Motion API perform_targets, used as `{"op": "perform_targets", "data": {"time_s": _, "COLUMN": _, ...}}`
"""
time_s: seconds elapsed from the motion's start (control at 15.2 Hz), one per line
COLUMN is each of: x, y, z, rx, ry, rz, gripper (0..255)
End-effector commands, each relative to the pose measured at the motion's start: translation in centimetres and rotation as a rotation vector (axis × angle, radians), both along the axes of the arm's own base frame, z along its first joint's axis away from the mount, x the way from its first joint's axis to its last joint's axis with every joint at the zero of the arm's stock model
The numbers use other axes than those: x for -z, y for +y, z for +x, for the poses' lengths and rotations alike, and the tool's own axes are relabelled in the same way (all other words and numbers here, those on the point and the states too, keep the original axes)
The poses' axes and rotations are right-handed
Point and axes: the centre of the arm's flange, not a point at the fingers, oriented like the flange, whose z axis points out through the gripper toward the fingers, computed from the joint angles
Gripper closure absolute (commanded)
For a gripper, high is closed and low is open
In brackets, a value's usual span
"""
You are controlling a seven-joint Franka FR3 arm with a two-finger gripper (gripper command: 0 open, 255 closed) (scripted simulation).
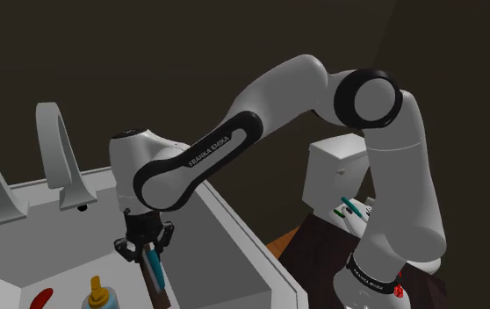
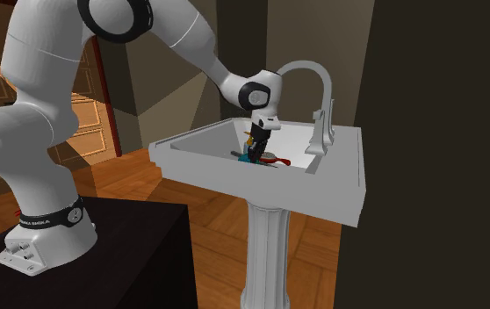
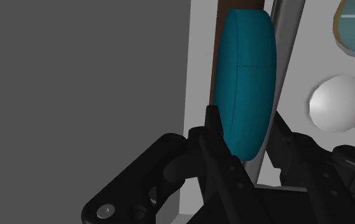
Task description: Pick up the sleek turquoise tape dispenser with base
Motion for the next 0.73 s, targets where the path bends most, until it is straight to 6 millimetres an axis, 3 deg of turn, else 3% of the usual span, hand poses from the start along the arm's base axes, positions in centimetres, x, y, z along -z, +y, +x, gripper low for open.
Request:
{"op": "perform_targets", "data": {"time_s": 0.0, "x": -1.1, "y": -0.1, "z": 0.0, "rx": 0.0, "ry": 0.0, "rz": 0.0, "gripper": 255}}
{"op": "perform_targets", "data": {"time_s": 0.53, "x": -5.3, "y": -0.1, "z": 0.0, "rx": 0.0, "ry": 0.0, "rz": 0.0, "gripper": 255}}
{"op": "perform_targets", "data": {"time_s": 0.66, "x": -5.4, "y": -0.1, "z": 0.0, "rx": 0.0, "ry": 0.0, "rz": 0.0, "gripper": 255}}
